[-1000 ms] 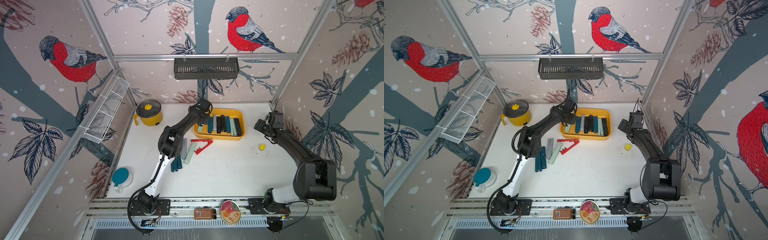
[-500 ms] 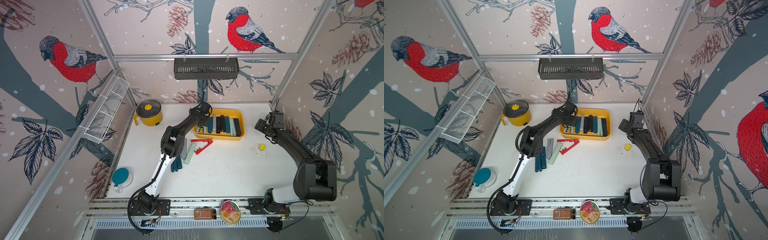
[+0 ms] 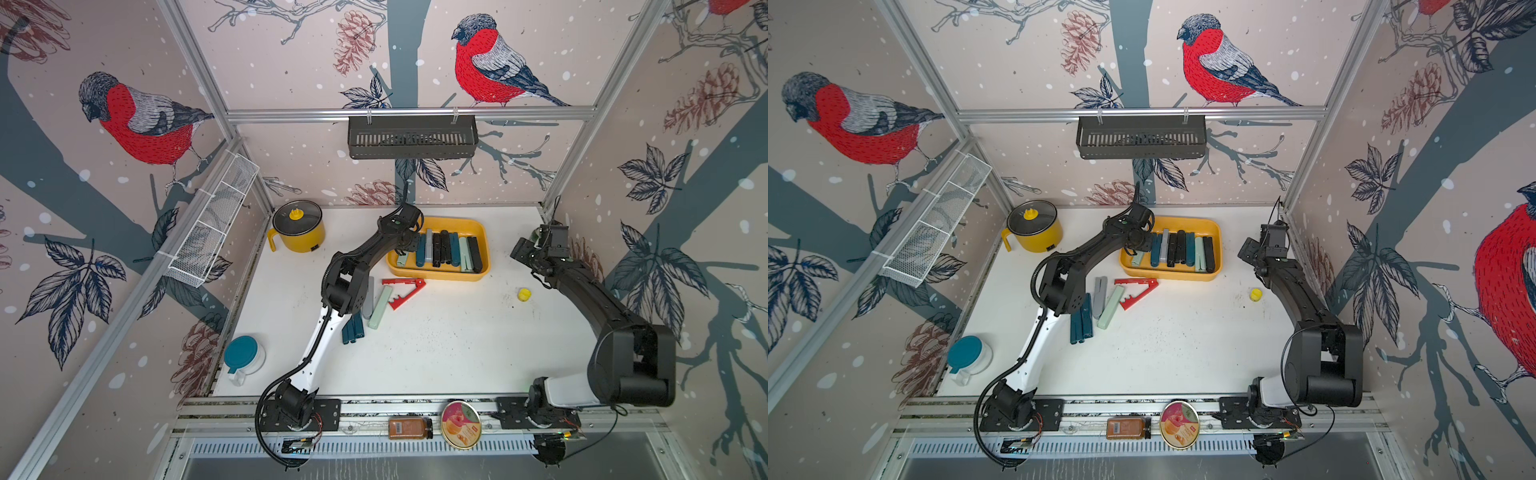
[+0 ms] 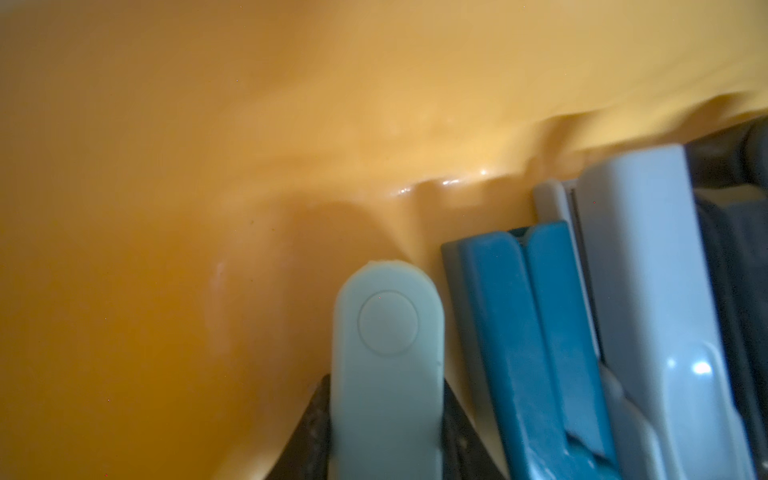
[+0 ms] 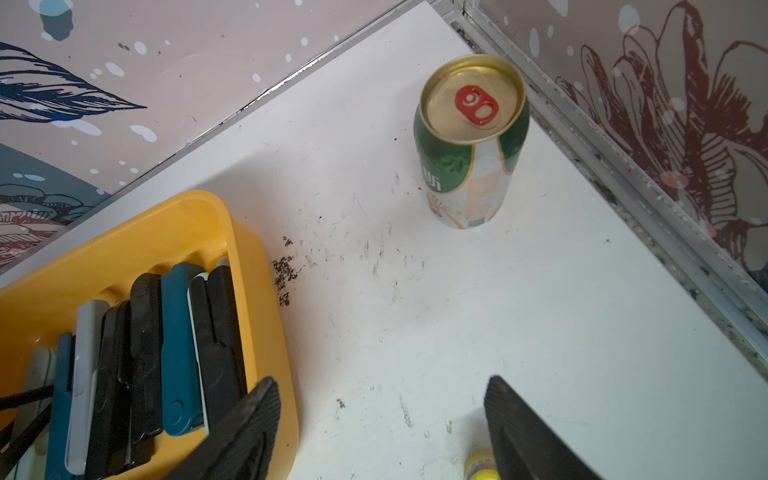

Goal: Put the pruning pliers into the storage box
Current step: Place the pruning pliers in the storage box.

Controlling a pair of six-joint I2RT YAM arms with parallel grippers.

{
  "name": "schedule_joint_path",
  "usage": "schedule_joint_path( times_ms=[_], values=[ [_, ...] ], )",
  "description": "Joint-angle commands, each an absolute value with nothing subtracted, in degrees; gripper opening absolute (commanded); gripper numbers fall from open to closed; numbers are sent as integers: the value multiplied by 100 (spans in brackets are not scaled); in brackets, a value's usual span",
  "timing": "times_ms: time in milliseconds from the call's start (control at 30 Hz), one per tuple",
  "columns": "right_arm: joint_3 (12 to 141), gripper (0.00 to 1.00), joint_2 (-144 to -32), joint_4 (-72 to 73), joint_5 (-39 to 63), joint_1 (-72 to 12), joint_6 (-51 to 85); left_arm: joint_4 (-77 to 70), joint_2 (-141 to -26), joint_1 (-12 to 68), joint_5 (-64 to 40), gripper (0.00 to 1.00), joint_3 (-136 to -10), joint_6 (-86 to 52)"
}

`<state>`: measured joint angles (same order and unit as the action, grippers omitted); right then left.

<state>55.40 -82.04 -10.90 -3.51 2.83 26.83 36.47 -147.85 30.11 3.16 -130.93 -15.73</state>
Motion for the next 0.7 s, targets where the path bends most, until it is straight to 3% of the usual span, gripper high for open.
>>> schedule_joint_path(
  times_ms=[0,233,500,667],
  values=[
    [5511,79,-8156,-1102,-382,291,2707,3791,-14722,2954,138,18,-13079,-1838],
    [5370,79,-8183,-1028,-289,319,2680,3663,-14704,2785,-646,33,-13061,-2318],
    [5348,80,-8078,-1072,-294,398,2632,3621,-14722,2786,-755,45,-12968,-2487],
    [5317,80,-8062,-1072,-299,417,2640,3576,-14654,2783,-739,48,-12965,-2543]
  ],
)
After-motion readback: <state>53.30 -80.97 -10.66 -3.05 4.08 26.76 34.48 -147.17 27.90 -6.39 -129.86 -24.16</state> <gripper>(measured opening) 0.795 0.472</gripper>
